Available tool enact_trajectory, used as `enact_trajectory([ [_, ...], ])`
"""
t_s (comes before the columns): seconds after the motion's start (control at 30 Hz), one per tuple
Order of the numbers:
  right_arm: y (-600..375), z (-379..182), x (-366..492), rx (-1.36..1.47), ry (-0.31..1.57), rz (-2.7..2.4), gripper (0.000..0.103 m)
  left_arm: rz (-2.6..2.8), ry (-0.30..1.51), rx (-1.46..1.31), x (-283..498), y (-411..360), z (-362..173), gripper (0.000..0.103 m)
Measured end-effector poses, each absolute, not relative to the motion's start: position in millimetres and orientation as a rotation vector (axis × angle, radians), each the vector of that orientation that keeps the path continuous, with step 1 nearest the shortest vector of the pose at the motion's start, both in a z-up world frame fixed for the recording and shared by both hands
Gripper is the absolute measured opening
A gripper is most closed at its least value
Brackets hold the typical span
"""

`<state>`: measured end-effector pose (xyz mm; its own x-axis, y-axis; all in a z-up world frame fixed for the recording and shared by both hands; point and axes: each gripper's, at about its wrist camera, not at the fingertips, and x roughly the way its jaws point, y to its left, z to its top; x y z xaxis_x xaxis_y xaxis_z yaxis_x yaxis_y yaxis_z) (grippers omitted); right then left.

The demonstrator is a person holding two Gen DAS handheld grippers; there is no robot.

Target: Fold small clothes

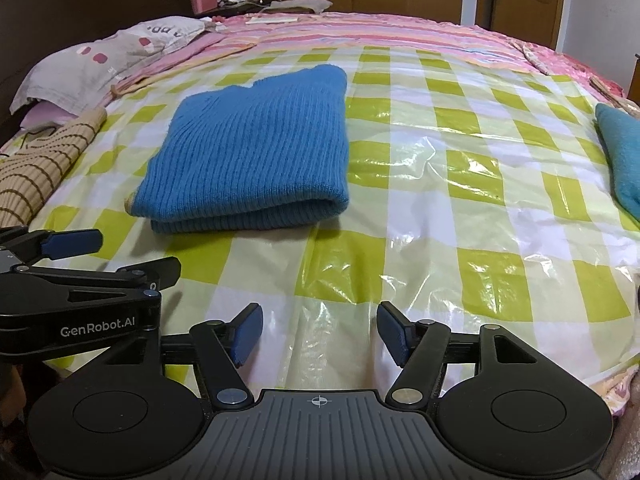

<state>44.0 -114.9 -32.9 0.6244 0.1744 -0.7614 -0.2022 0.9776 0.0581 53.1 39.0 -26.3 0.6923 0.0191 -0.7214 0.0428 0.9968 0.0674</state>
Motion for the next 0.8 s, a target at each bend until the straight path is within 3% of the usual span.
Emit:
enact_trajectory([
  [0.33,-120.7,-35.9,40.4,-0.012,0.870,0.187,0.065,0.005,0.815,0.073,50.1,39.4,-25.7,0.097],
  [0.8,-127.3,-35.4,37.4,0.030,0.853,0.158,0.065,0.013,0.825,0.106,45.9,33.7,-25.8,0.098],
])
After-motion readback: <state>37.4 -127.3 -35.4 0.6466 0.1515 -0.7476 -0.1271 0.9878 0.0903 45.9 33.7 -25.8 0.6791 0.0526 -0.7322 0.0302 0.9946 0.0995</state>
